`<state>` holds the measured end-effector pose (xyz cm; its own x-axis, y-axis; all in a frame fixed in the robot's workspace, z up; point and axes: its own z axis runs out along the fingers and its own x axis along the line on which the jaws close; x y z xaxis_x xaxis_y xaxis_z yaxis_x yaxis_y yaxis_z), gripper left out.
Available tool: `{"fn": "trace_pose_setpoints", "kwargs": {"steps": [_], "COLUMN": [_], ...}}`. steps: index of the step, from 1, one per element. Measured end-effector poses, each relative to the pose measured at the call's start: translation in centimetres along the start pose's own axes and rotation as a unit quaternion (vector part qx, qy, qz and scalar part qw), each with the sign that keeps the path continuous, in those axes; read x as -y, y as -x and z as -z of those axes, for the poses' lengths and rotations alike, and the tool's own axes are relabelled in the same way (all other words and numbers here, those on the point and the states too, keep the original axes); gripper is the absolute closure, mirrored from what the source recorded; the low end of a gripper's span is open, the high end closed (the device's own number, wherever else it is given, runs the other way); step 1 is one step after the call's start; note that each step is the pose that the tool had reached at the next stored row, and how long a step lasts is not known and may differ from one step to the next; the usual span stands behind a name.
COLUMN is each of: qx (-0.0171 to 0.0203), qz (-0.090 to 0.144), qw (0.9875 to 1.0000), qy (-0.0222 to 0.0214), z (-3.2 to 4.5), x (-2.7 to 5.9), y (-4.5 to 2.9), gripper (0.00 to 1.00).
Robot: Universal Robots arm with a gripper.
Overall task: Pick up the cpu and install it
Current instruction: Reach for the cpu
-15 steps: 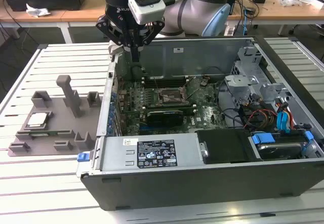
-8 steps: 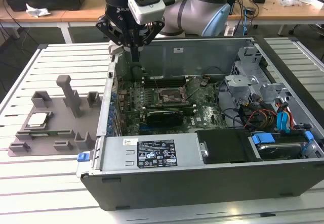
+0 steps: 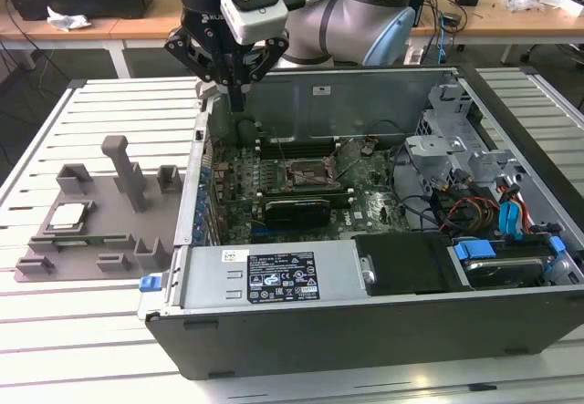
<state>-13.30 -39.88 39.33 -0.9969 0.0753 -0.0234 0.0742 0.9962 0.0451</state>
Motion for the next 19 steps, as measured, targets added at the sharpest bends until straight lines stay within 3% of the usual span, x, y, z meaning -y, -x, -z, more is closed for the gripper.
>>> {"fn": "trace_pose_setpoints", "kwargs": {"steps": [19], "qx": [0.001], "qz": [0.0], "qw": [1.0], "qy": [0.0001], "z": [0.11], "x": [0.29], "y": [-3.95], "gripper": [0.89]}}
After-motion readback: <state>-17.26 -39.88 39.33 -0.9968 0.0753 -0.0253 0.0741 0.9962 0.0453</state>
